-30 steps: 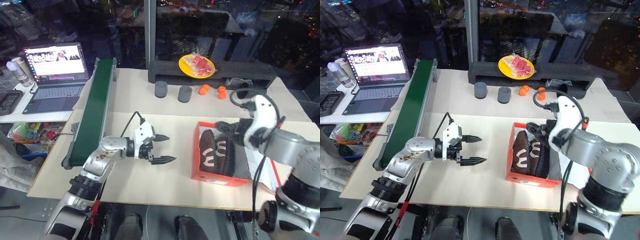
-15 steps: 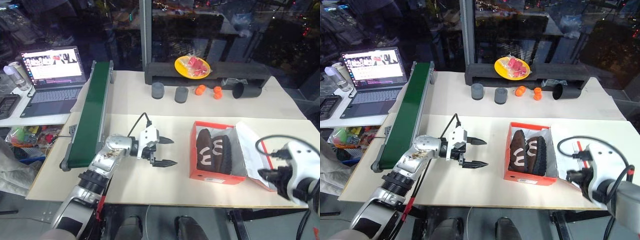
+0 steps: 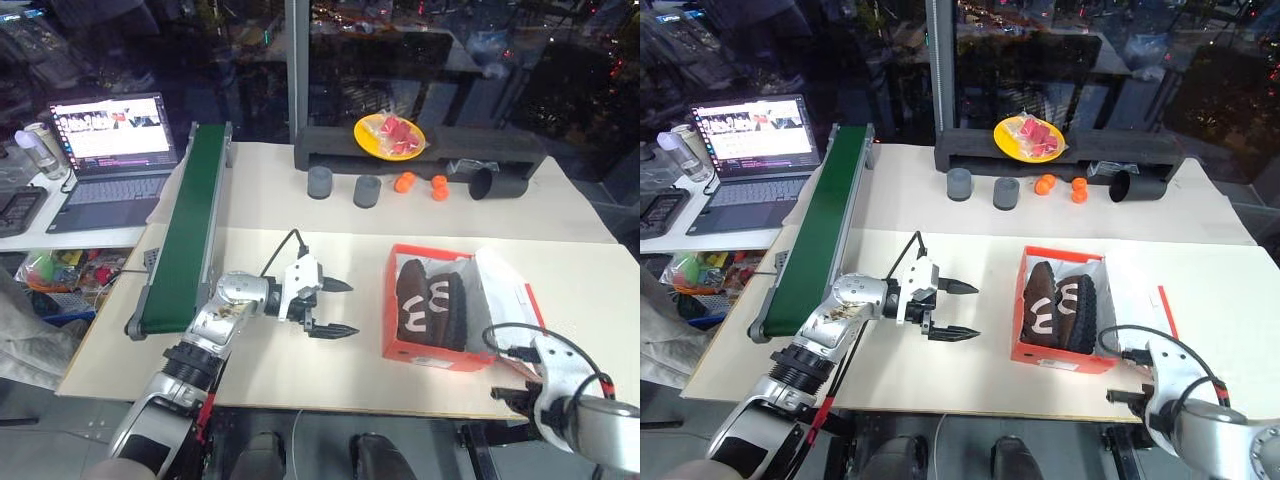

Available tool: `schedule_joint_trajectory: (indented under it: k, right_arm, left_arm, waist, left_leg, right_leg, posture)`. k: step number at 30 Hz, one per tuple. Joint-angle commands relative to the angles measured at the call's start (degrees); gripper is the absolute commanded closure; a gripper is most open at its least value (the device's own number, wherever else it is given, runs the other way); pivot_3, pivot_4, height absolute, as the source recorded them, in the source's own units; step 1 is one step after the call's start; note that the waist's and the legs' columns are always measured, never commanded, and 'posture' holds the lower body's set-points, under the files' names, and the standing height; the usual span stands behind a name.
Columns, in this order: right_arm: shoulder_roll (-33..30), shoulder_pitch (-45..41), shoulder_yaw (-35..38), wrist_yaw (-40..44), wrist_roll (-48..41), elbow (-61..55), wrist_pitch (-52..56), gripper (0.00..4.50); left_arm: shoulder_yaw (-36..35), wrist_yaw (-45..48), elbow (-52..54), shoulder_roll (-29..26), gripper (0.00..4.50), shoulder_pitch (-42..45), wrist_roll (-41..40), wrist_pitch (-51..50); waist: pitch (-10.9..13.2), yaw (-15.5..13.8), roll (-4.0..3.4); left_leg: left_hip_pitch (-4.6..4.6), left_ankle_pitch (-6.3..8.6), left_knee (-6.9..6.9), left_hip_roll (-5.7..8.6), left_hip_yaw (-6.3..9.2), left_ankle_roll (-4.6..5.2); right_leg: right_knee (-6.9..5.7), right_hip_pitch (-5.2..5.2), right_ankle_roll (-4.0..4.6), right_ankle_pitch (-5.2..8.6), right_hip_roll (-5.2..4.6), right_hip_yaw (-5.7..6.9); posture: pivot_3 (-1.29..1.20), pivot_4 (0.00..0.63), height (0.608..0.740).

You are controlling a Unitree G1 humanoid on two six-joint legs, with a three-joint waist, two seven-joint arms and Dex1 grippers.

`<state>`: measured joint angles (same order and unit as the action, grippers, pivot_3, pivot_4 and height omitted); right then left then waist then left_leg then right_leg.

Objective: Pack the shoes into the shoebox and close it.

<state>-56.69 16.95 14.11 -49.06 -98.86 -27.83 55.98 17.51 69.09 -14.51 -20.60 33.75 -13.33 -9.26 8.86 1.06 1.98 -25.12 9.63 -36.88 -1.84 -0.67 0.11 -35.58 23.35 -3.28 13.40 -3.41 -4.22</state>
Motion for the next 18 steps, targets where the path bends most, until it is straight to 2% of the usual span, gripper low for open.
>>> schedule_joint_trajectory:
  k: [1, 10, 18]
  right_arm:
    - [3.4, -4.2, -0.4, -3.8, 0.2, 5.2, -4.0, 4.38]
    - [16.5, -15.5, 1.6, -11.6, -0.7, 17.8, -12.0, 4.38]
    - [23.4, -27.2, 0.1, -6.5, 6.4, 26.7, -10.8, 4.38]
  left_arm:
    - [-0.8, -0.3, 2.1, 0.0, 0.00, 0.7, -0.3, -1.1]
    - [-1.3, -1.3, 3.5, -0.2, 0.00, 1.3, -0.5, -3.0]
    - [-1.6, -1.5, 3.4, -0.6, 0.00, 2.3, -0.1, -3.3]
  waist:
    - [0.0, -0.2, -0.03]
    - [0.0, 0.1, -0.01]
    - [0.0, 1.6, -0.02]
  left_leg:
    - [-0.02, 0.00, 0.00, 0.02, 0.00, 0.00]
    - [-0.01, 0.03, -0.01, 0.04, 0.00, 0.05]
    - [0.16, 0.02, -0.01, -0.01, -0.02, 0.05]
  right_leg:
    - [0.01, 0.00, 0.06, -0.04, -0.01, 0.00]
    - [0.02, -0.04, 0.16, -0.13, -0.02, -0.03]
    - [-0.08, -0.12, 0.17, -0.19, 0.03, -0.08]
  posture:
    - [0.00, 0.150, 0.740]
    - [0.00, 0.150, 0.740]
    - [0.00, 0.150, 0.740]
